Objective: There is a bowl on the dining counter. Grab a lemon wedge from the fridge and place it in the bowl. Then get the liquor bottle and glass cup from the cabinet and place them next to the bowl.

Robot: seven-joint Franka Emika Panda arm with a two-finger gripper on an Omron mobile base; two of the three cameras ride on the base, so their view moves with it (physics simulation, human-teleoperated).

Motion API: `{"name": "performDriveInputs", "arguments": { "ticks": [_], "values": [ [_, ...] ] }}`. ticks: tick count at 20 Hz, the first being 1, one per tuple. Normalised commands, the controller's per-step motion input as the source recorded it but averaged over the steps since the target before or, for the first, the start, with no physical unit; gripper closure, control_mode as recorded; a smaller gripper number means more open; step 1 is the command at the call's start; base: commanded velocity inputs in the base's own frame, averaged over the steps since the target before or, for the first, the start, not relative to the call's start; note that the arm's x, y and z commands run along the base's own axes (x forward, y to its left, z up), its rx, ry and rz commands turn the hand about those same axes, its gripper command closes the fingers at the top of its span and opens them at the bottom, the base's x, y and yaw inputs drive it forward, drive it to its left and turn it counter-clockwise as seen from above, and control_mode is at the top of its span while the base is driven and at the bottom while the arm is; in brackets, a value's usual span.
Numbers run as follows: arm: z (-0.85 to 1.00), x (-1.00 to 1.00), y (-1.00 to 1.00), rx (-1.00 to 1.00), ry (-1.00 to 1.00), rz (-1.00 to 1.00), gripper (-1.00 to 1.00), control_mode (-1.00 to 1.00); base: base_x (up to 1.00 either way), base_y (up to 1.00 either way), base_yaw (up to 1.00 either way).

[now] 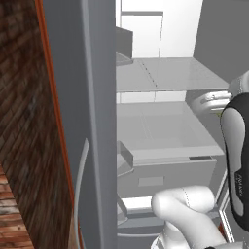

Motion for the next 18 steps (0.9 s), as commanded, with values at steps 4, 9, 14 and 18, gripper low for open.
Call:
{"name": "performDriveInputs", "arguments": {
  "ticks": [4,9,14,18],
  "values": [
    [-0.07,0.00,0.00,0.00,0.13,0.00,1.00,-1.00,0.00,0.00,0.00],
    [-0.01,-0.08,0.00,0.00,0.02,0.00,1.00,1.00,-0.45,0.01,0.00],
    [0.00,0.00,0.00,0.00,0.00,0.00,1.00,1.00,-1.00,0.00,-0.03],
    [0.00,0.00,0.00,0.00,0.00,0.00,1.00,1.00,-1.00,0.02,-0.06]
  ]
}}
